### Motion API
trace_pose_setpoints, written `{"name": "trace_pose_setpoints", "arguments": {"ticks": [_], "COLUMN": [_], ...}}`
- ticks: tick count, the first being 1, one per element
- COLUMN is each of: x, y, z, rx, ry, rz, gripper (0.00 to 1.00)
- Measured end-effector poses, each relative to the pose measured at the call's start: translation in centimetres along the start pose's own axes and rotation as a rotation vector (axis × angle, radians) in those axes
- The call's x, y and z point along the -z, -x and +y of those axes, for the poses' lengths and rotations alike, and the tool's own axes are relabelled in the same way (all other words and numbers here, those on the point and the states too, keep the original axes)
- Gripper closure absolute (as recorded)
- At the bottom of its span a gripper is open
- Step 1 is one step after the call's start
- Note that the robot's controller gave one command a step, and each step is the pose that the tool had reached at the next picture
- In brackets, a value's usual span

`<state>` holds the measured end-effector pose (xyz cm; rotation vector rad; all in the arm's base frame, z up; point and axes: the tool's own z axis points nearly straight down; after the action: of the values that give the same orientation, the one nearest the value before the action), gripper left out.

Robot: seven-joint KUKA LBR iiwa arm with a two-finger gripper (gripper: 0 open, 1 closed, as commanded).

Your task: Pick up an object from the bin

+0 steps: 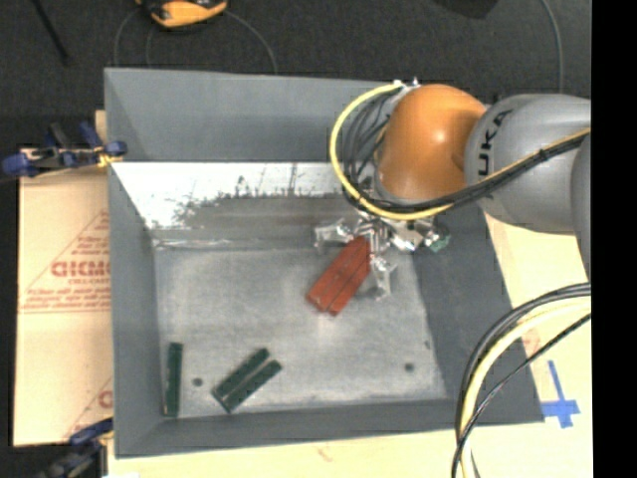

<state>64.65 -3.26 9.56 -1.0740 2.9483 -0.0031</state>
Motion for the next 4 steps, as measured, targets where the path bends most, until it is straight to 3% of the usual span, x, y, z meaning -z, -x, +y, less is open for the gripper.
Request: {"name": "trace_pose_setpoints", "arguments": {"ticks": [1,4], "x": [-2.1,-1.1], "y": [0.6,0.5], "z": [0.1,0.2], "rx": [0.07,0.069], "ry": [0.0,0.002], "rz": [0.001,0.001], "gripper": [1.0,1.0]}}
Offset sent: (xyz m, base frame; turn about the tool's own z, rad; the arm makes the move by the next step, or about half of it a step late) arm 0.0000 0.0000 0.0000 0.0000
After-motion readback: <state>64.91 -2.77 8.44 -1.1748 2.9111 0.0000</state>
